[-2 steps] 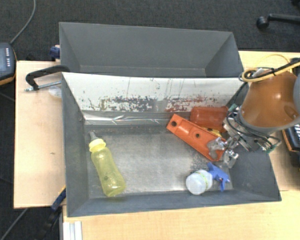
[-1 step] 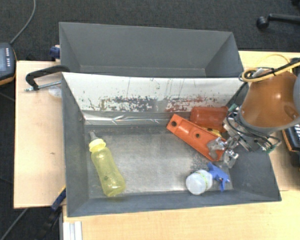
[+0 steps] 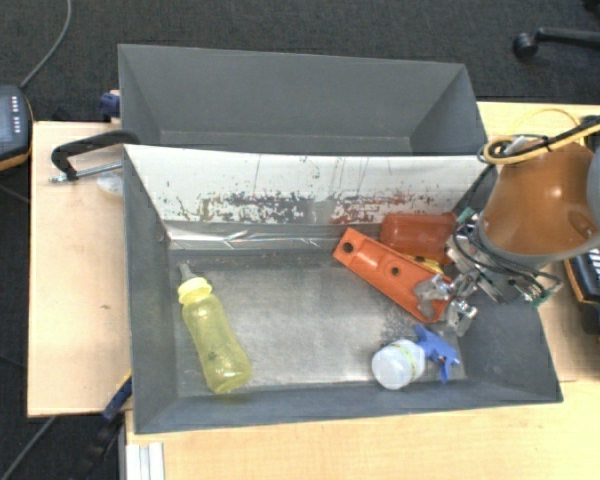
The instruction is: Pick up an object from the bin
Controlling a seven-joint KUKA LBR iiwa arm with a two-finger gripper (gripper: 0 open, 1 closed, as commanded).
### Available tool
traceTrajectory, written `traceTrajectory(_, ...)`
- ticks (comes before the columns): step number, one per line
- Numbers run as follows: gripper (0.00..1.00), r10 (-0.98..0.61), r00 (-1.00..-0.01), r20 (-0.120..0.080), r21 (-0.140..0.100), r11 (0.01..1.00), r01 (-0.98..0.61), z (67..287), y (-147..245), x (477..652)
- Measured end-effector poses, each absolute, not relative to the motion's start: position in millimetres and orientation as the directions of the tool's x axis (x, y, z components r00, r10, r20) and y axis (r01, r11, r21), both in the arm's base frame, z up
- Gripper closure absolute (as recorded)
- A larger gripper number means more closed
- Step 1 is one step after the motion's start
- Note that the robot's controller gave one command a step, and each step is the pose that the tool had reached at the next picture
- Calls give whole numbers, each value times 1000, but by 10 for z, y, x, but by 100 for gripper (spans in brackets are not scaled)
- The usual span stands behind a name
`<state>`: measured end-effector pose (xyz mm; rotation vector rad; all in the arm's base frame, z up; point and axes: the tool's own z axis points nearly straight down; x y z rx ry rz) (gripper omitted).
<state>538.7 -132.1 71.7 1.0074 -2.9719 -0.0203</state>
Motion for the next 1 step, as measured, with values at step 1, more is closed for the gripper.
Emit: traceTrajectory(1,100,-608,-794,-1,13,794,-608,717,-1321,5387)
